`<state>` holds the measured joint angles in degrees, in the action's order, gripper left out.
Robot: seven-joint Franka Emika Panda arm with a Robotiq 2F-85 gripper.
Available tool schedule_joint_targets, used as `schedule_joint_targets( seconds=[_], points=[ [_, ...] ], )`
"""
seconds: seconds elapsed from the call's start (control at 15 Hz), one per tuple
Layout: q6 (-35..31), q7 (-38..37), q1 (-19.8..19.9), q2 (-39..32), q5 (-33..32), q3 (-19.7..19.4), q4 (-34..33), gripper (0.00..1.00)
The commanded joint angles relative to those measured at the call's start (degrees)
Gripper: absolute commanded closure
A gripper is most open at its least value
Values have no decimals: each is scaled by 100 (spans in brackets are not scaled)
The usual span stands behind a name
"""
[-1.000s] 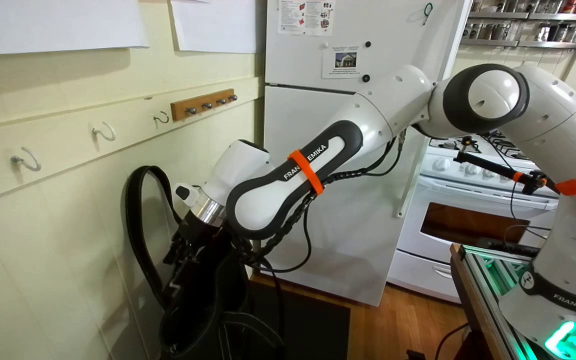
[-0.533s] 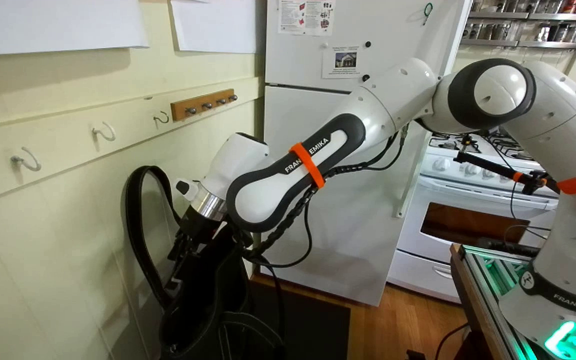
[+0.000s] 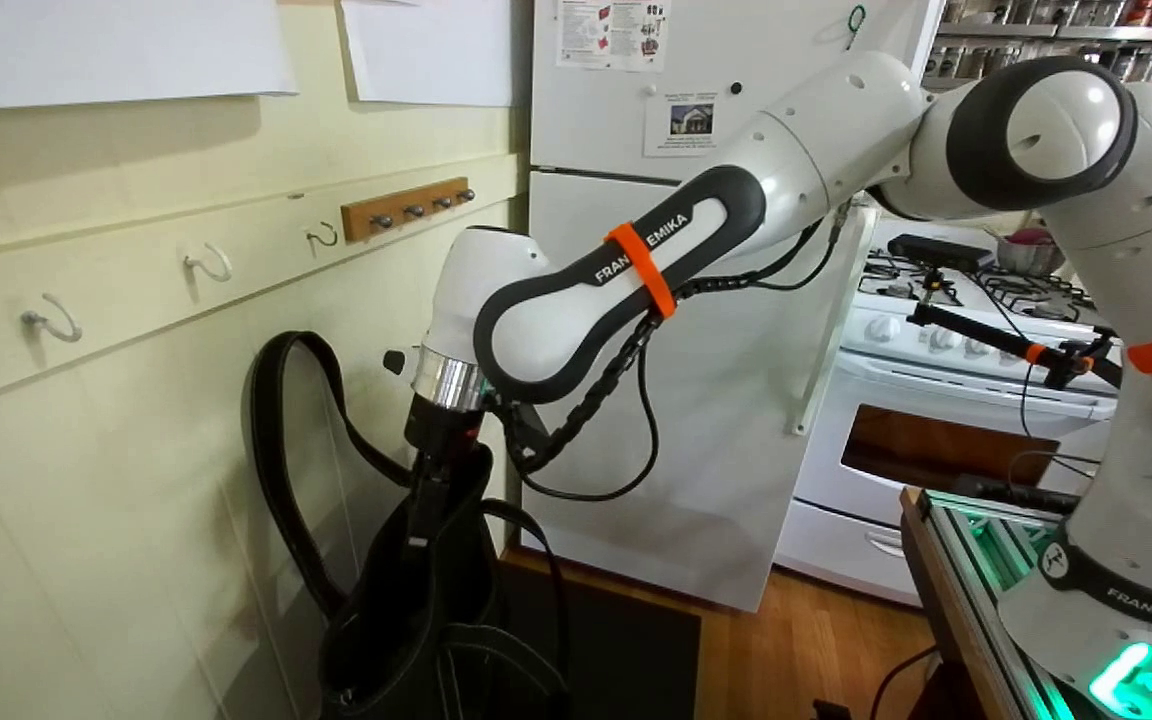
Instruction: Take the green bottle out of the black bag.
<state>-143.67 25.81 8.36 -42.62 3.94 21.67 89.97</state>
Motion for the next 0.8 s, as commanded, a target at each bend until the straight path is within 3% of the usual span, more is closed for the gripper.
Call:
schedule_joint_targets(
  seconds=[0.0,0.27,0.53,0.6,0.73],
  points=[
    [768,-38,93,495,514,-159,531,0],
    [1234,-169,12,786,765,-497,857,0],
    [1030,-463,-186,990,677,-846,1193,0],
    [1138,-202,-155,741,708,-802,844,0],
    [1135,-277,-194,816,697,-874,947,0]
  ],
)
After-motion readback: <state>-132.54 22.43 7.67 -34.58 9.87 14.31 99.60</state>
